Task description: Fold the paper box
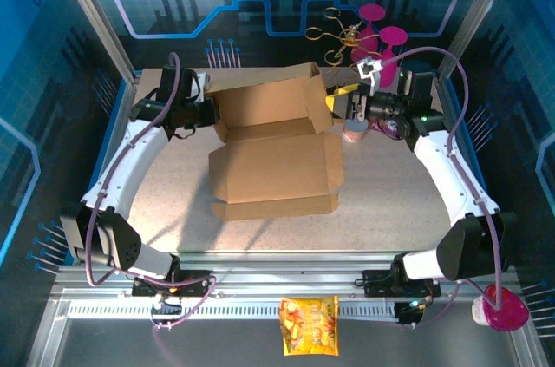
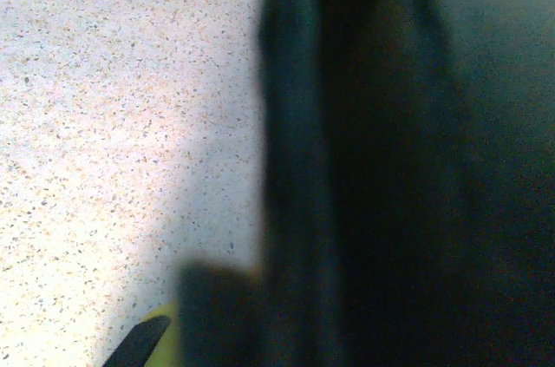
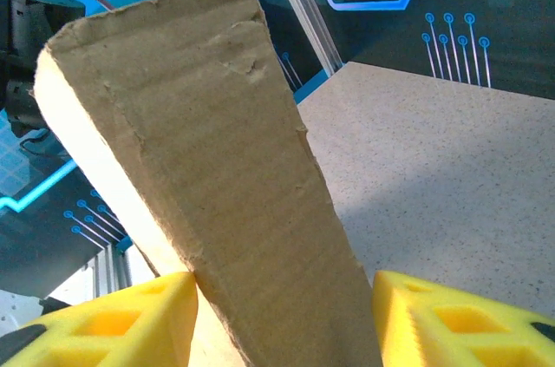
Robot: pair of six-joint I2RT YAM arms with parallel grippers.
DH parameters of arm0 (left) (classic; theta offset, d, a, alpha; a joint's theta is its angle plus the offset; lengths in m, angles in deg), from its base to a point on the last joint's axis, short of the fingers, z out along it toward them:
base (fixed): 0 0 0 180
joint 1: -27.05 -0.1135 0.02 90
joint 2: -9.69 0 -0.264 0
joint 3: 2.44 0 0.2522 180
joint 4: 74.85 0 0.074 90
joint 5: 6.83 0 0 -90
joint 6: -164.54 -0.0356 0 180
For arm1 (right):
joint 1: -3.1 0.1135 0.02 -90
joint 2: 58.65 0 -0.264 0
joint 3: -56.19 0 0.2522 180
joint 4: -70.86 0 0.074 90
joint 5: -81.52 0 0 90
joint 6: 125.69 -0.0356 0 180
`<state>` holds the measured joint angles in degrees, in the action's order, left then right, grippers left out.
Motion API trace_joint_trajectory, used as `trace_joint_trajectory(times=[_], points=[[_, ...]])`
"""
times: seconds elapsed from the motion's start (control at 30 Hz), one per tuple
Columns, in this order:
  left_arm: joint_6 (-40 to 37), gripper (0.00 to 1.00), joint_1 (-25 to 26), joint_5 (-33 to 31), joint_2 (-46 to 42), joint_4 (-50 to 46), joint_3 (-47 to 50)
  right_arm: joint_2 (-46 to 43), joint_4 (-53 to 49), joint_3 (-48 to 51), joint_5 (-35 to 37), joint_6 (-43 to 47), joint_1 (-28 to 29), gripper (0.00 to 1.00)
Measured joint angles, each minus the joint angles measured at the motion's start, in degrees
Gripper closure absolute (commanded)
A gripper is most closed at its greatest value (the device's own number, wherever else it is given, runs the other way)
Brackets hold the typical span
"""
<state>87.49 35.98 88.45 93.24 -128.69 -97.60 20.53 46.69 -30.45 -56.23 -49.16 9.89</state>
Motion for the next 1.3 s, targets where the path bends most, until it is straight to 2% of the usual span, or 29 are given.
trace_joint_trajectory(times=[0.53,0.83,1.1,1.2,1.3], points=[[0.02,1.00,0.00,0.68,0.02,-0.17,-0.76,2.58,-8.94,-8.11,10.91,9.49,5.53,0.36],[0.02,1.00,-0.04,0.83,0.02,-0.17,-0.76,4.35,-13.00,-11.87,22.93,14.27,11.32,0.36],[0.15,1.00,-0.04,1.14,0.00,-0.17,-0.76,5.35,-15.08,-14.86,34.21,17.53,14.38,0.47],[0.20,1.00,-0.04,1.25,0.00,-0.17,-0.76,6.51,-15.72,-16.61,40.17,18.53,17.00,0.52],[0.20,1.00,-0.04,1.25,0.00,-0.17,-0.76,8.17,-16.15,-17.92,47.56,19.26,20.26,0.61]])
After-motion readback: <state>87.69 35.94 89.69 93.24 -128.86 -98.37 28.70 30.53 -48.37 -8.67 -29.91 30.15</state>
